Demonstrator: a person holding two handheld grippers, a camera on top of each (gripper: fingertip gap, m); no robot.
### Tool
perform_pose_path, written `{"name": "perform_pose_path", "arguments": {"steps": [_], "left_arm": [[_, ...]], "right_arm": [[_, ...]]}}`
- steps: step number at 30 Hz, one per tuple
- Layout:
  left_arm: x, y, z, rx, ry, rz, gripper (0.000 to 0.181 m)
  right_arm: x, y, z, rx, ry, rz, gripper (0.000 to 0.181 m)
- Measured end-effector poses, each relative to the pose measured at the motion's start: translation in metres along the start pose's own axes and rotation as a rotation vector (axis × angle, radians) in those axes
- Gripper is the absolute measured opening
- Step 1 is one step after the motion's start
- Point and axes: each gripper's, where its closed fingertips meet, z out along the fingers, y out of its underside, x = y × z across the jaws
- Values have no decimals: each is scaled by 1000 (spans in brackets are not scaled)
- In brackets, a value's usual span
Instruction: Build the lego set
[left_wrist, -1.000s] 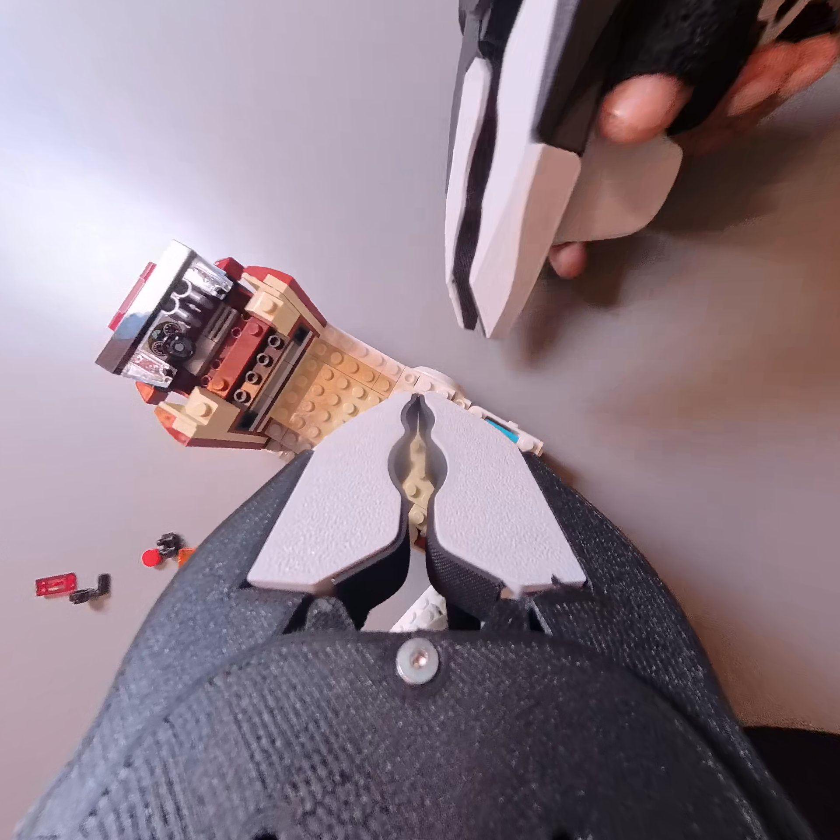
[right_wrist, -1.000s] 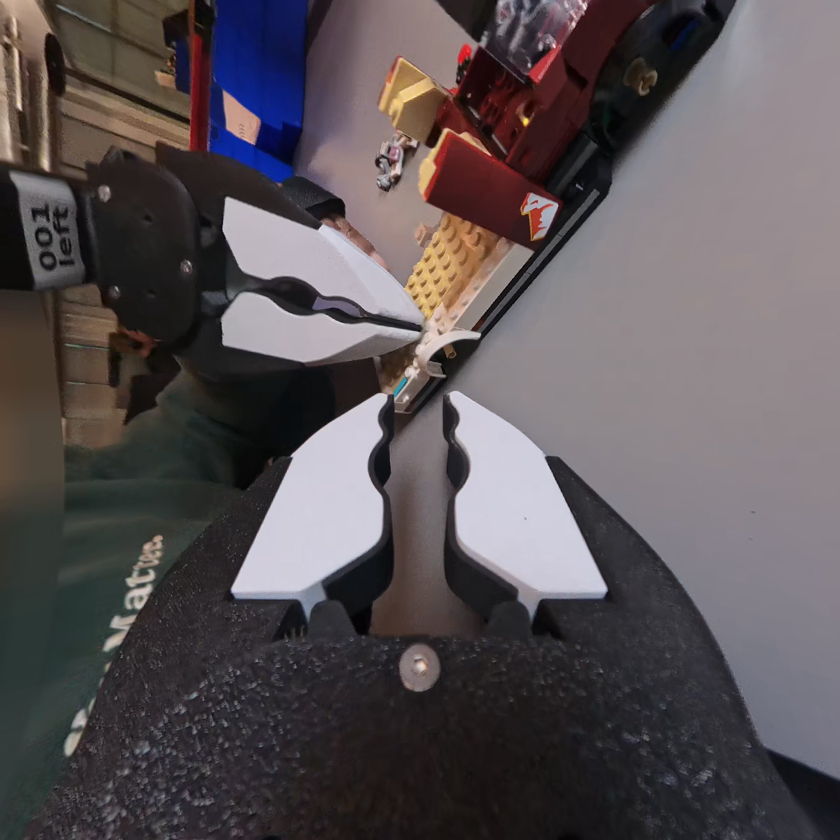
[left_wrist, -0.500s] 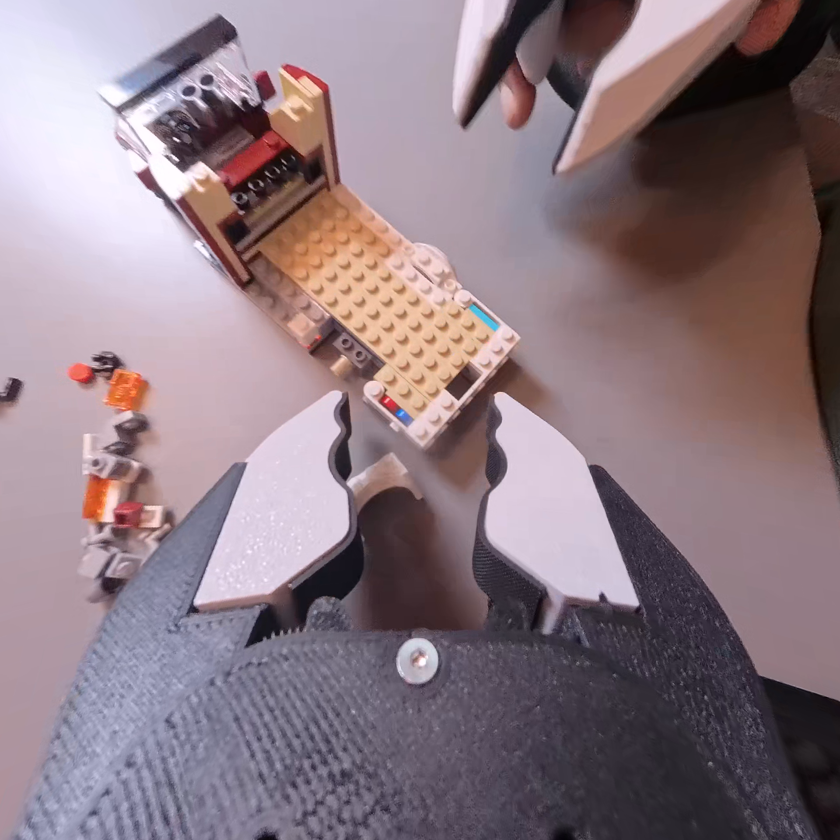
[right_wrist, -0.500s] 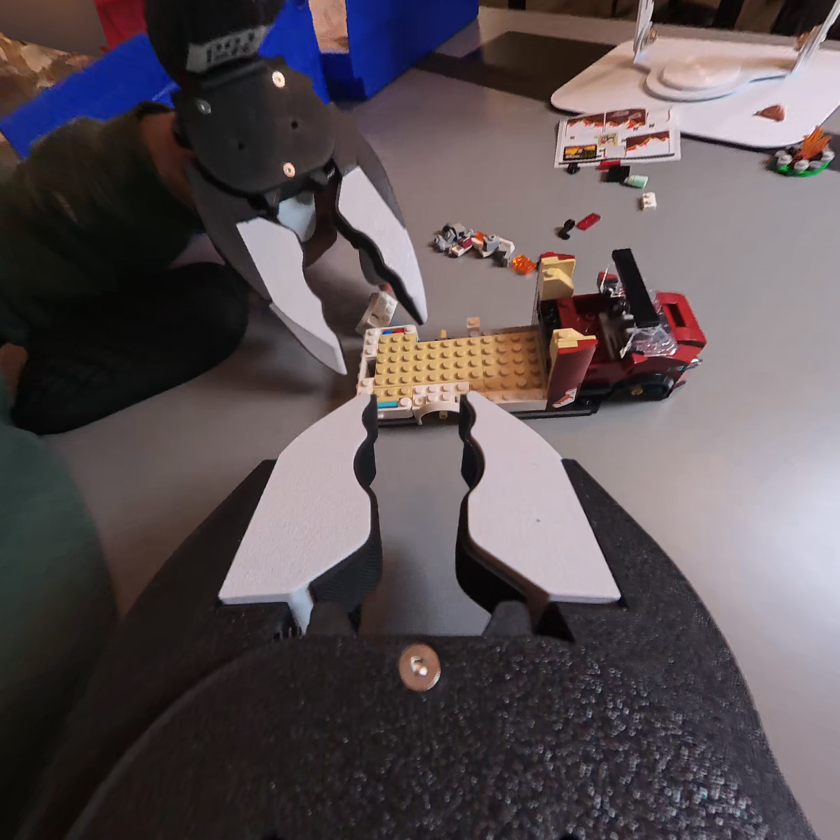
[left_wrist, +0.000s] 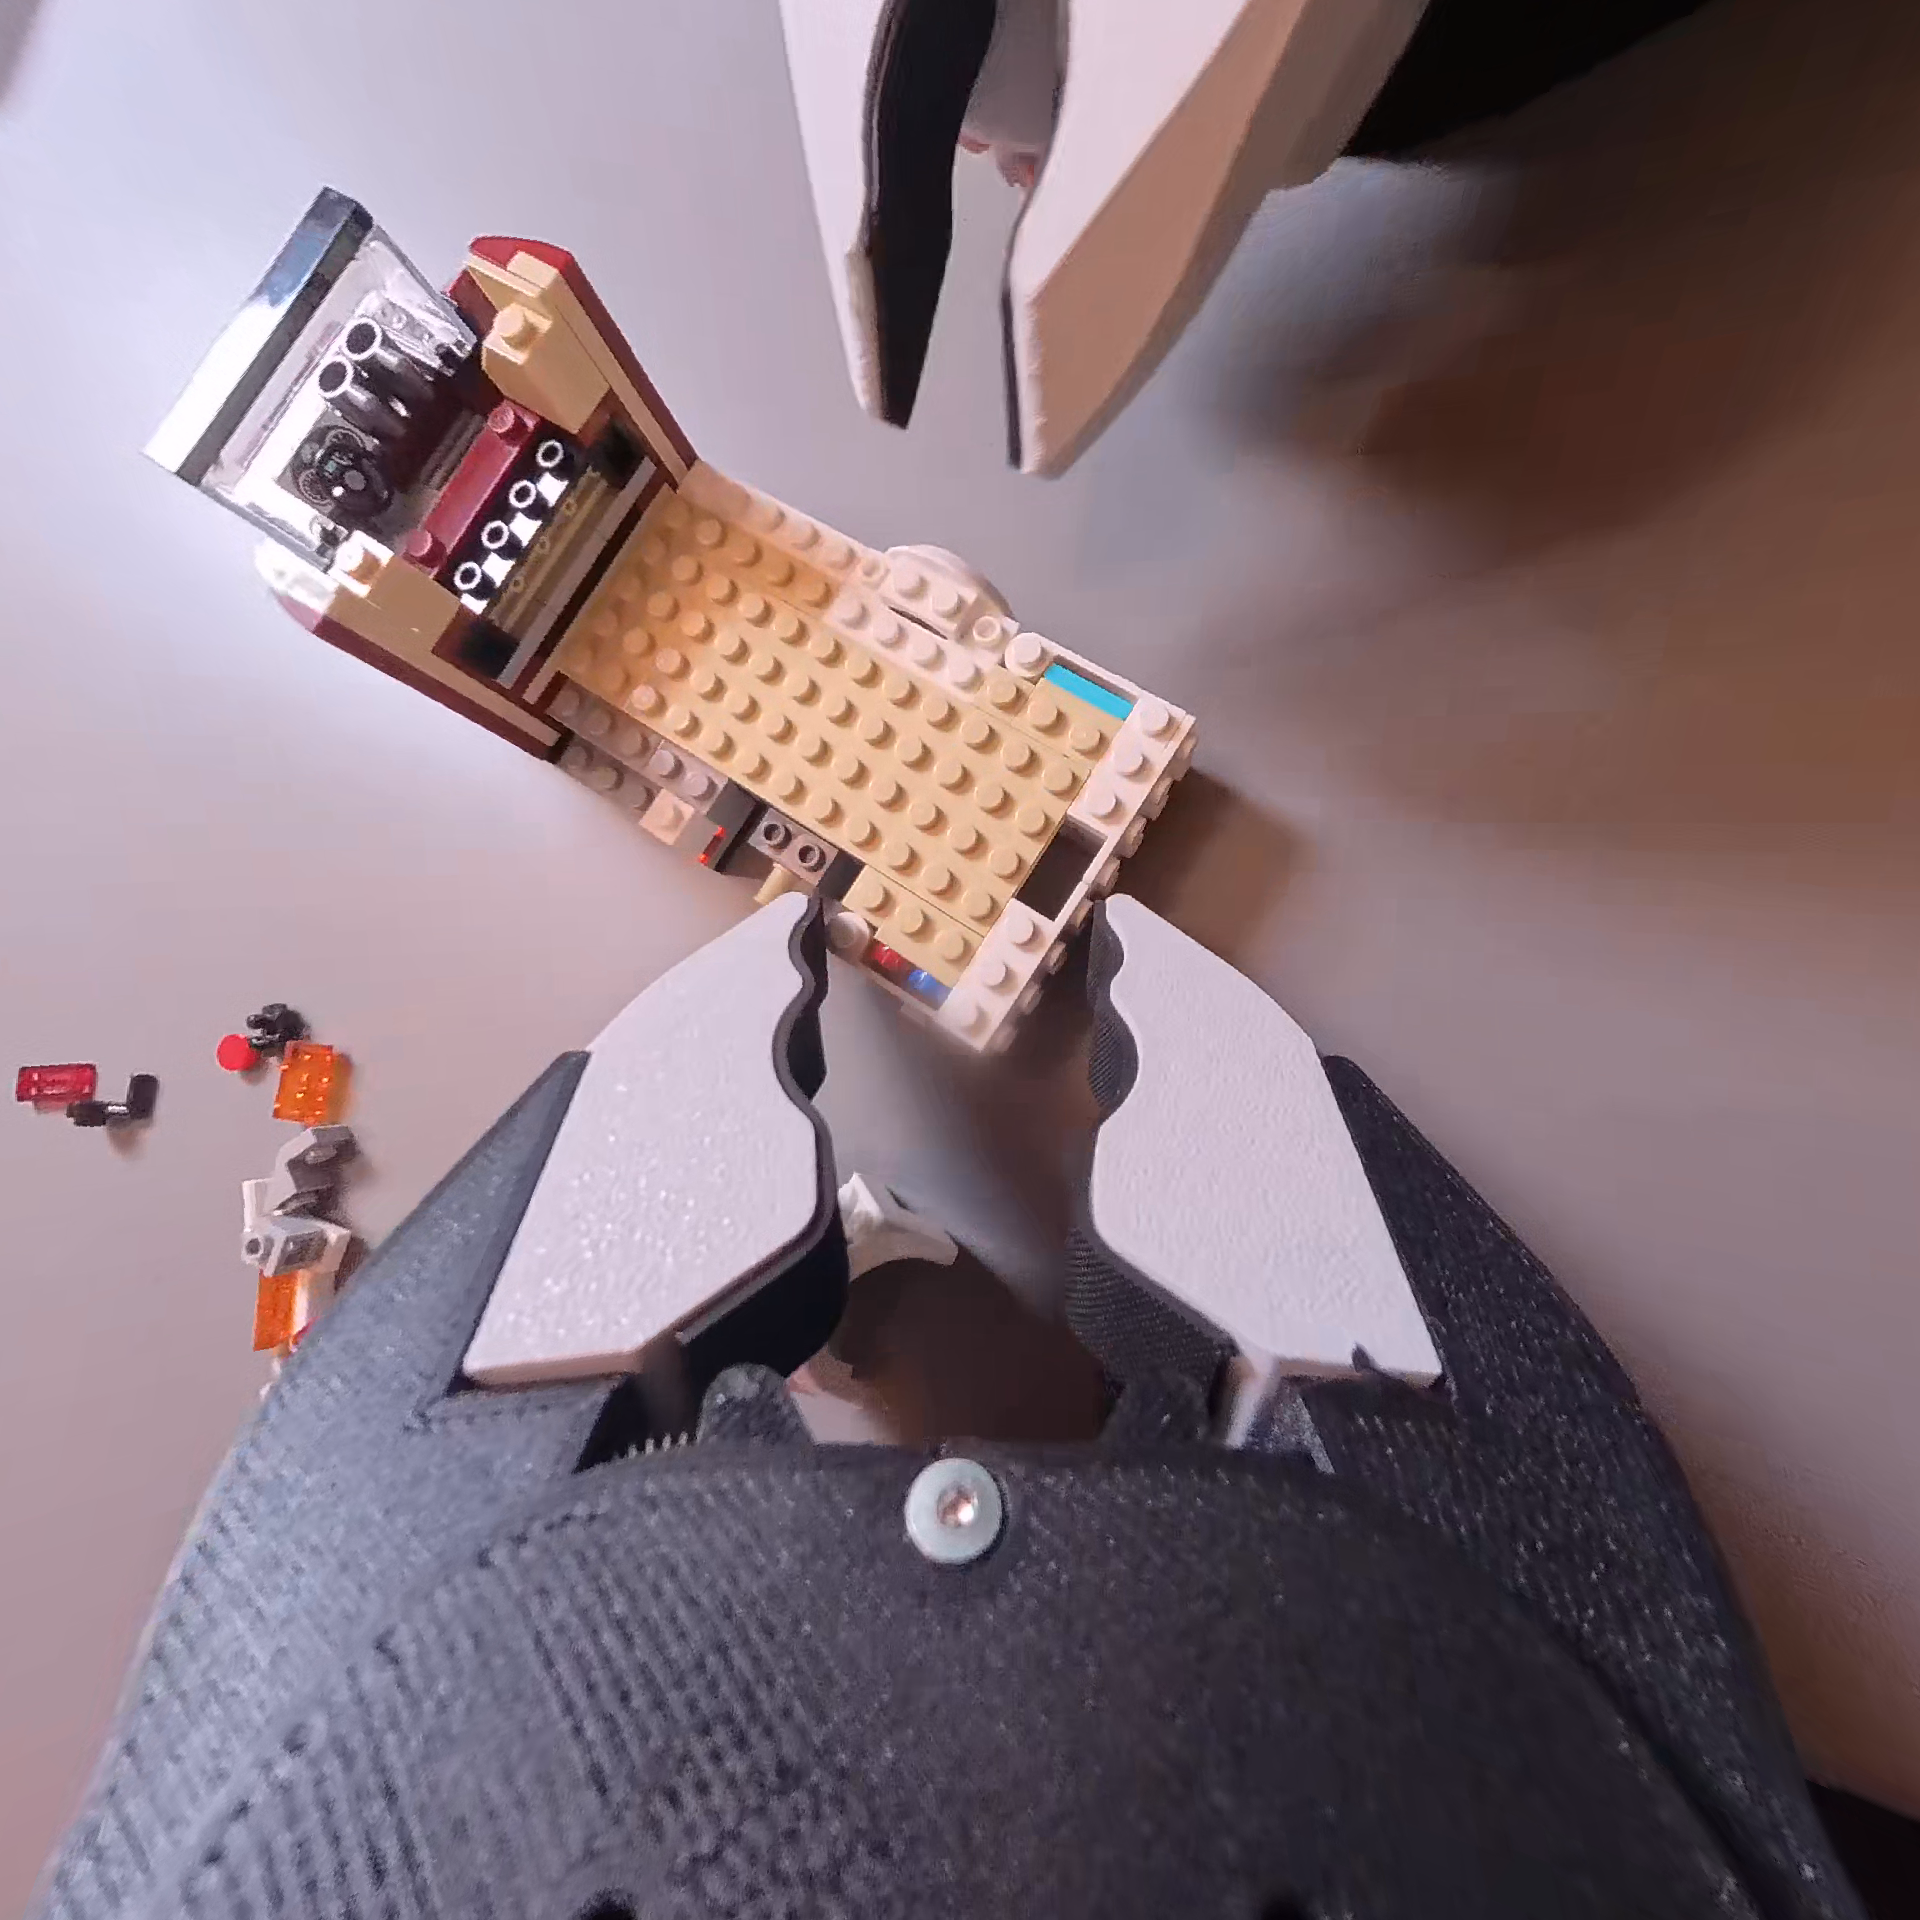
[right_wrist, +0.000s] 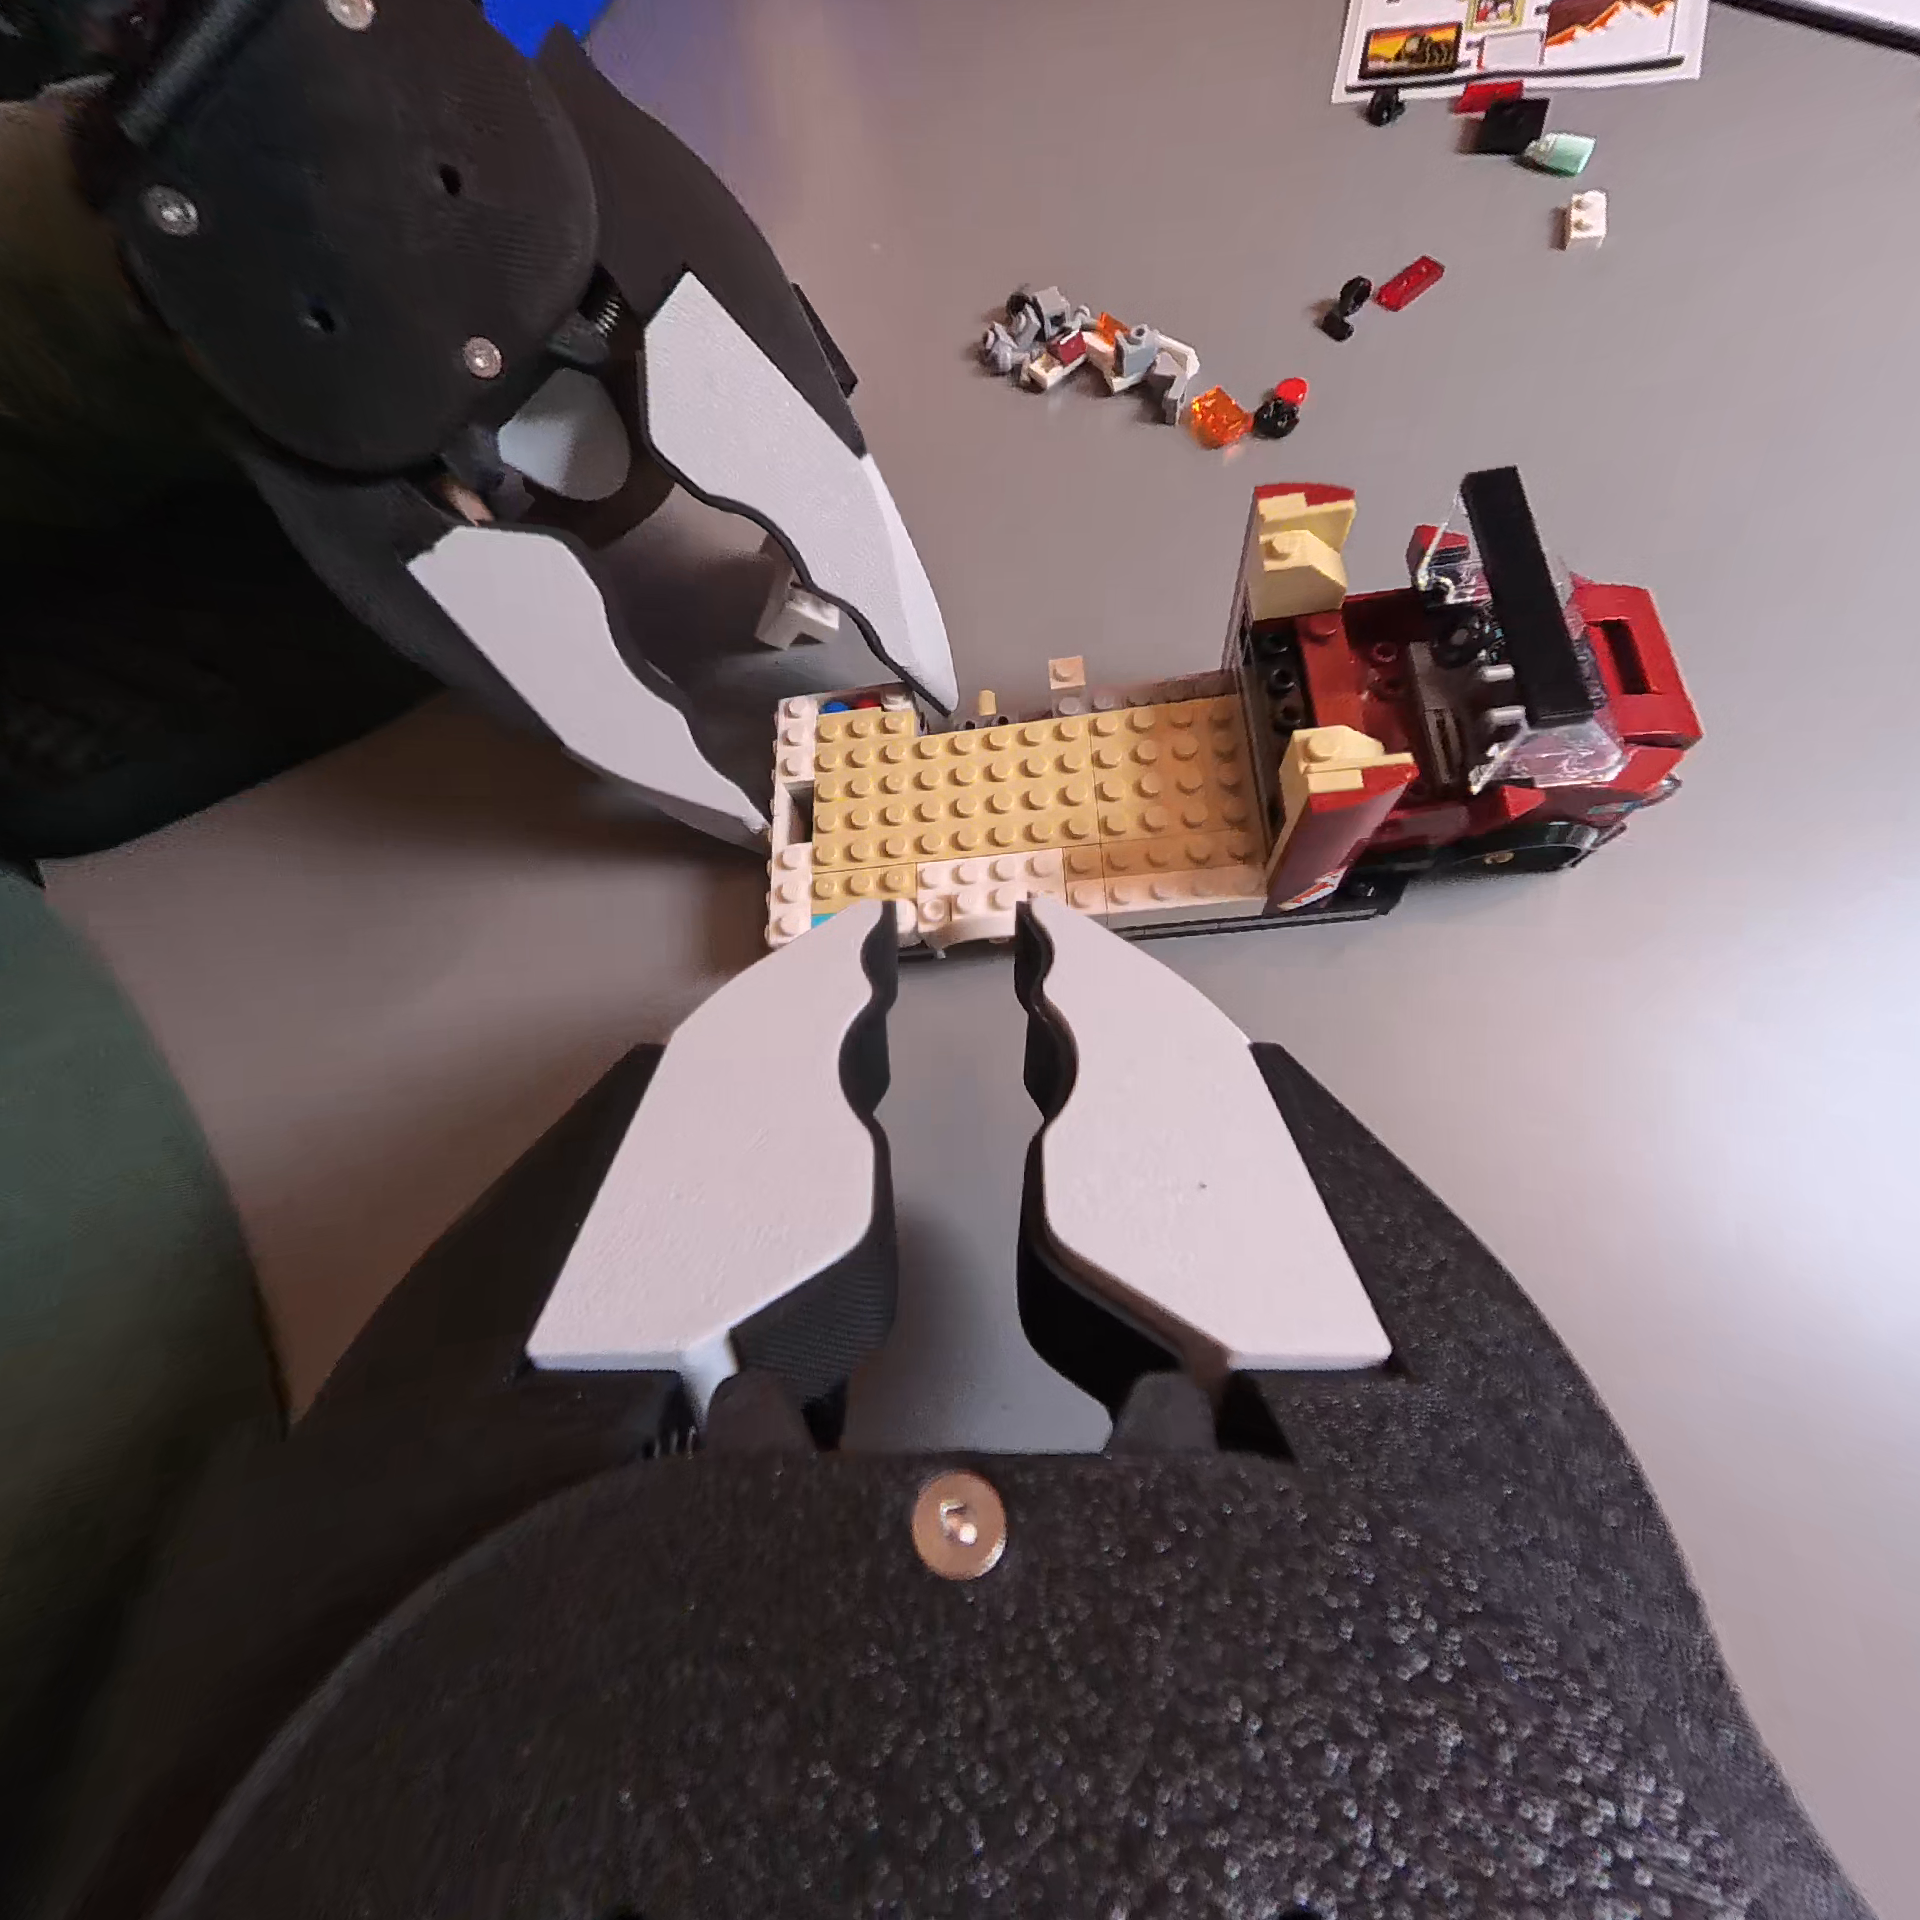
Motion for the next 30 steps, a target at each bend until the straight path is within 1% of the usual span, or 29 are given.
{"name": "perform_pose_path", "arguments": {"steps": [2, 4, 7, 8, 11, 13, 16, 21, 25, 30], "left_arm": [[2, -2, 1, -5, -13, -8, 49], [5, -4, 1, 2, -14, -11, 48], [8, -10, -6, 56, 15, -9, 46], [7, -12, -9, 80, 25, -18, 45], [8, -12, -15, 126, 79, -61, 32], [8, -11, -13, 137, 79, -64, 29], [11, -12, -12, 149, 85, -63, 25], [11, -13, -12, 156, 79, -70, 26], [9, -11, -14, 156, 87, -88, 41], [9, -10, -14, 154, 83, -83, 44]], "right_arm": [[2, -2, 3, -25, -3, 2, 16], [3, -1, 8, -60, 2, 1, 15], [8, 1, 16, -104, 44, -29, 13], [10, 2, 18, -112, 55, -34, 12], [12, 4, 21, -142, 72, -50, 11], [12, 7, 23, -172, 79, -60, 10], [15, 10, 23, -220, 107, -82, 4], [15, 11, 23, -278, 113, -131, 4], [14, 11, 23, -317, 114, -160, 3], [11, 7, 20, -307, 79, -139, 6]]}}
